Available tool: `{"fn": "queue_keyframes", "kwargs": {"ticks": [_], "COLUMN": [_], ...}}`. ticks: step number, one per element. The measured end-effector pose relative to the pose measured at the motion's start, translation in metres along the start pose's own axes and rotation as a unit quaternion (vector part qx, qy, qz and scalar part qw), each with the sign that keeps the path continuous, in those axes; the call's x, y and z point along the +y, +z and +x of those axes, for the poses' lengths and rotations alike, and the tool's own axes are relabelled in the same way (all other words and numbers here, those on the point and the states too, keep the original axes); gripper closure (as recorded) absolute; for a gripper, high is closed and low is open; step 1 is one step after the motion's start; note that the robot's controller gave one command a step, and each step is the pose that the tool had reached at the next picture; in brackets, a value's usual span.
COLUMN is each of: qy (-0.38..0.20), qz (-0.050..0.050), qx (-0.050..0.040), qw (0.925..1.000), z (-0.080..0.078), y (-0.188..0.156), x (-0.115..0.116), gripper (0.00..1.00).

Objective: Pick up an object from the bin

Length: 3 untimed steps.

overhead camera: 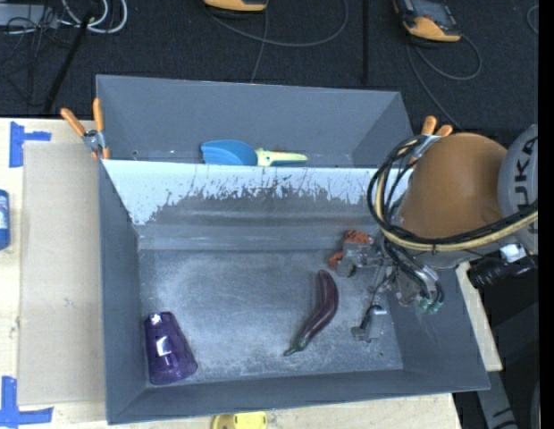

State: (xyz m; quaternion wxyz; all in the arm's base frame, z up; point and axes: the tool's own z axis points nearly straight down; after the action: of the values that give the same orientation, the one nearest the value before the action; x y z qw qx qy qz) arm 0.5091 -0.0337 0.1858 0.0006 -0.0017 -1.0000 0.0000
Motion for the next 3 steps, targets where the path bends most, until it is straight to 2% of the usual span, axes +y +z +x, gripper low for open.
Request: {"fn": "queue_keyframes", "kwargs": {"ticks": [1, 2, 3], "qy": [-0.036, -0.049, -0.108], "qz": [0.0, 0.0, -0.002], "qx": [-0.0033, -0.0028, 0.0078], "qw": [0.9994, 0.9988, 0.9941], "z": [-0.004, -0.005, 0.005], "y": [0.034, 0.048, 0.062], "x": [0.005, 0.006, -0.001], "gripper": [0.0, 0.0, 0.0]}}
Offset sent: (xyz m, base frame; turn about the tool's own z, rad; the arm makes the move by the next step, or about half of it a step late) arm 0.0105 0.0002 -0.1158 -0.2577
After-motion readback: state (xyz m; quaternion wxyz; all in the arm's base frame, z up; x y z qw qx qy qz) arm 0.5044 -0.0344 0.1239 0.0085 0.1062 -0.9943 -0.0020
